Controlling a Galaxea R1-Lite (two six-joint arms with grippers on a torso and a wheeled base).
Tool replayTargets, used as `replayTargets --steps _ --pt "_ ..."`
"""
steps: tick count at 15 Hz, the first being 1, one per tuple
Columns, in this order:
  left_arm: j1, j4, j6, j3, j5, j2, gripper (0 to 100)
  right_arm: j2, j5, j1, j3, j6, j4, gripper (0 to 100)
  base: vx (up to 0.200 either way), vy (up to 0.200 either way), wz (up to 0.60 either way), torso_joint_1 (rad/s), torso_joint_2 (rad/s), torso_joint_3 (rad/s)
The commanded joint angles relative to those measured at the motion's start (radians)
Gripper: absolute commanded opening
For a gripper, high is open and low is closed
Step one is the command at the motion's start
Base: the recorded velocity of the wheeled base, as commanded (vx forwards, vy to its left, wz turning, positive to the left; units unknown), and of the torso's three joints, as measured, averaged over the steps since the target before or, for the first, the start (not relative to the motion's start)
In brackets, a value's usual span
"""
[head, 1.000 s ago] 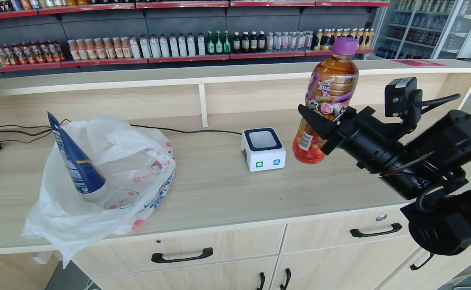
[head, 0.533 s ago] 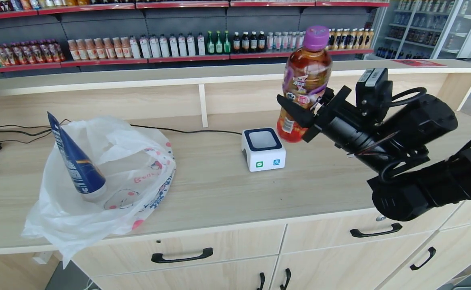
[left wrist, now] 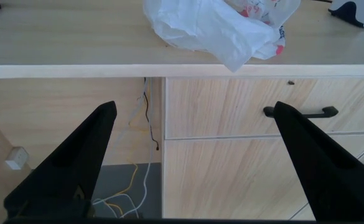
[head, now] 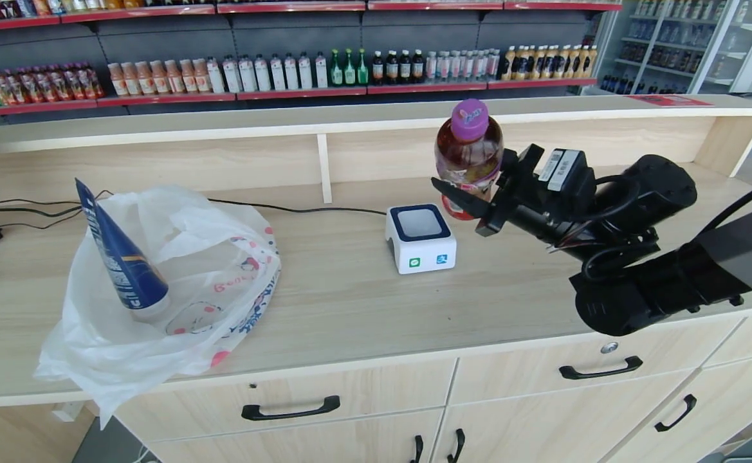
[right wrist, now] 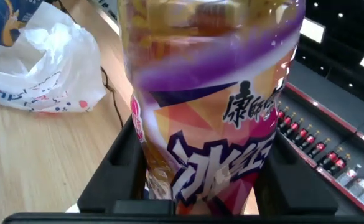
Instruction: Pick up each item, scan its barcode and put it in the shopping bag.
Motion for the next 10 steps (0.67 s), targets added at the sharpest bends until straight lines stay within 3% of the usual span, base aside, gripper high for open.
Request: replayTargets --steps 1,4,8,10 --pt "0.000 0.000 0.000 0.000 0.000 0.000 100 0.008 -0.023 -0.018 -0.004 -0.018 0.000 0 0.000 0.000 0.00 0.000 0.00 0.000" --pt "0.000 0.000 0.000 0.000 0.000 0.000 100 -0.007 -0.179 -0.047 -0.006 0.050 0.000 0 0.000 0.000 0.00 0.000 0.00 0.000" --pt "0.000 0.000 0.002 0.000 0.000 0.000 100 -0.032 -0.236 -0.046 0.016 0.121 0.000 0 0.000 0.000 0.00 0.000 0.00 0.000" --pt "0.000 0.000 0.002 0.000 0.000 0.000 100 -0.063 -0.481 -0.032 0.036 0.298 0.000 0 0.000 0.000 0.00 0.000 0.00 0.000"
